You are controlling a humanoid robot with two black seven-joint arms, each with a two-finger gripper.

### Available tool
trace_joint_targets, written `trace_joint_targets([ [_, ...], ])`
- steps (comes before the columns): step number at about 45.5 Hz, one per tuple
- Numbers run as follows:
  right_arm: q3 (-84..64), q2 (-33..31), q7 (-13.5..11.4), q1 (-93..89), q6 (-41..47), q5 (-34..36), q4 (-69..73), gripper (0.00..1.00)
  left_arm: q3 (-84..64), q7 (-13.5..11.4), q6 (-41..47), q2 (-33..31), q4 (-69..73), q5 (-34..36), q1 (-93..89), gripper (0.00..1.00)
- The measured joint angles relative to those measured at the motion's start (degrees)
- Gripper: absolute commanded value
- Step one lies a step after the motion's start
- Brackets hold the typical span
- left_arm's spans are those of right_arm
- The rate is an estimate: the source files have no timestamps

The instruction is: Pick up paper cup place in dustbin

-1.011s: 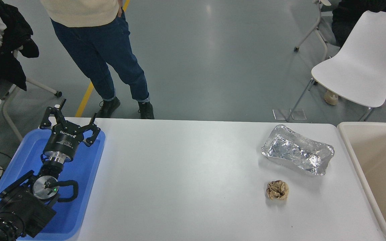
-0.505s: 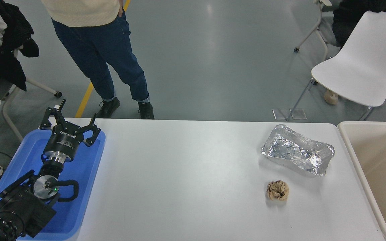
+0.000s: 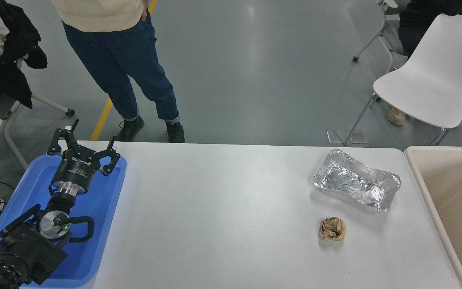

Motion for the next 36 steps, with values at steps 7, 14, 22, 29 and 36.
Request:
trace_joint_targets([
  [7,3.33,2.16,-1.75,-2.58,-1.88,0.0,-2.28,0.01,0.0,0.0,0.0,0.0,0.0,-0.01,0.0,1.0],
  [14,5.47,3.2,-2.59,-4.1,-3.46,0.0,-3.45,0.5,0.0,0.0,0.0,0.0,0.0,-0.02,0.0,1.0],
  [22,6.6,4.11,-3.01,-5.61,-8.03,0.0,-4.03,0.81,0.0,0.0,0.0,0.0,0.0,-0.02,0.0,1.0],
  [29,7.05,4.96,-3.15,-6.35,-12.27,0.01,-4.24,1.0,0.0,0.0,0.0,0.0,0.0,-0.02,0.0,1.0],
  [36,7.22,5.39,-3.2,-6.45,-14.33,0.01,-3.76,1.0,0.0,0.0,0.0,0.01,0.0,-0.02,0.0,1.0],
])
